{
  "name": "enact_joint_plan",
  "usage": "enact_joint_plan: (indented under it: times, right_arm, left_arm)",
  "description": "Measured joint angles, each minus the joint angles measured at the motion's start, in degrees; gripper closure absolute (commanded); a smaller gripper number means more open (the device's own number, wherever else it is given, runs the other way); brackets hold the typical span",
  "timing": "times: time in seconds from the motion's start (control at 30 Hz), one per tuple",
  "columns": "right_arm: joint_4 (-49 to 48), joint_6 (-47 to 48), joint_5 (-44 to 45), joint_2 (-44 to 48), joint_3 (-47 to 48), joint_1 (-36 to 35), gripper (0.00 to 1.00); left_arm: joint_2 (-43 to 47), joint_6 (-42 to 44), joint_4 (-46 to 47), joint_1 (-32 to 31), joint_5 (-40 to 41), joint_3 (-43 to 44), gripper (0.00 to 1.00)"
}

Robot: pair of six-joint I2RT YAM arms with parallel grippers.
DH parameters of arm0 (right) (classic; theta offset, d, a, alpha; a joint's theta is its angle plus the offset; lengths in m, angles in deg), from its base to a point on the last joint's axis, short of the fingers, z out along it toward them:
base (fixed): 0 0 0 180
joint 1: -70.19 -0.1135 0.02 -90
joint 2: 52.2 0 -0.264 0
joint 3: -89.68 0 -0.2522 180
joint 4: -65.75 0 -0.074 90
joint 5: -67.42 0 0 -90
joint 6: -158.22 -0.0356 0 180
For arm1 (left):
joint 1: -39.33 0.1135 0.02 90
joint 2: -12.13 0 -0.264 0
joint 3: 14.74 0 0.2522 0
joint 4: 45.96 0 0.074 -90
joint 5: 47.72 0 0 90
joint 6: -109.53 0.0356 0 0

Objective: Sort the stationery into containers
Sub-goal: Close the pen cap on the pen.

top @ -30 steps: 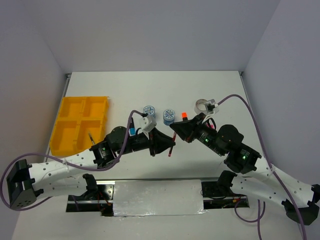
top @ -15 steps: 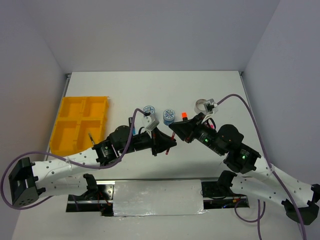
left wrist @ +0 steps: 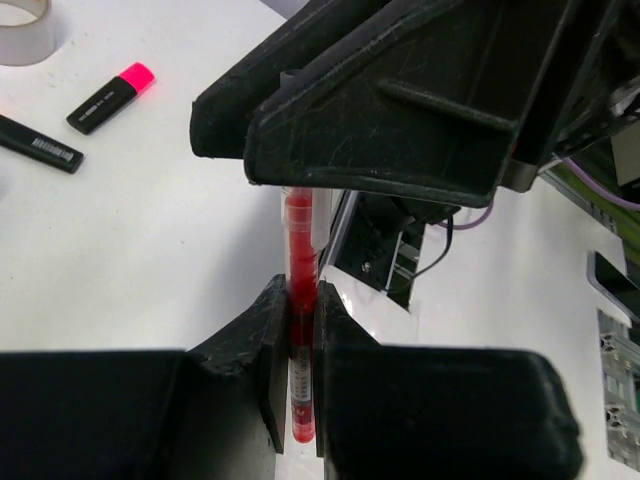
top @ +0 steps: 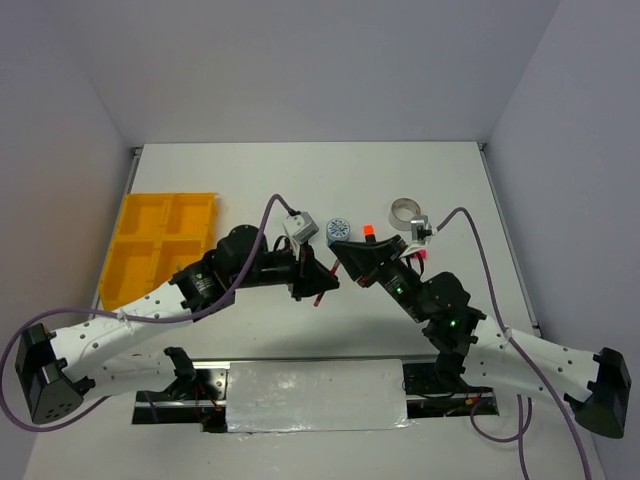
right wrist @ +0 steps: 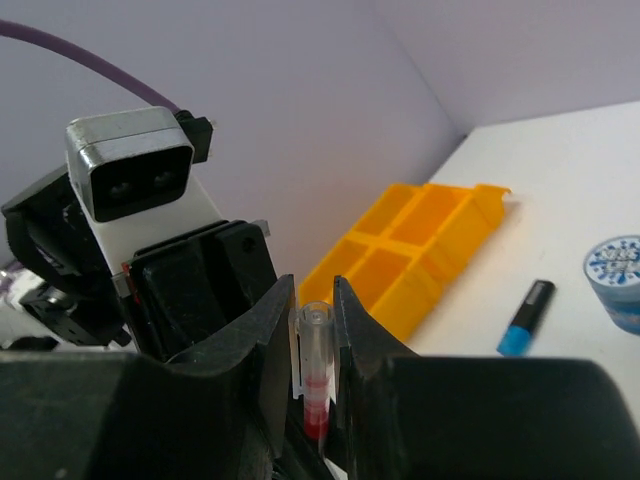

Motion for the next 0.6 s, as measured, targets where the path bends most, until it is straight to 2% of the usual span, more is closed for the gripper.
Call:
enact_joint_plan:
  times: [0.2,0.37,0.47,0.57,0.6]
  right_arm:
    - [-13.4,-3.0,3.0,-5.8,-4.3,-1.4,1.0]
    - [-18.1,-4.7,6.7,-10.6,-4.3,-3.1,1.0]
    - [-16.4,-4.9,7.8,-9.1,-4.0,-4.3,1.0]
    - [-9.1,-3.8,7.7,-4.7,-2.1,-5.6,0.99]
    - [-5.9,-3.0,7.2,-3.3,-0.8,-6.1,0.95]
  left_arm:
    - [-0.1,-0.5,-6.0,5.0,-7.0,1.9,1.0]
    - [-0.1,-3.7,-8.1,10.4,-14.8,1.9,1.0]
    - [-0.3,-2.6,-8.2,10.7,-17.3,1.9,1.0]
    - [0.9,-1.0,-6.1,9.2,-17.1,0.7,1.0]
    - [2.6,-0.3,-2.8,8.8,-17.0,-1.4,1.0]
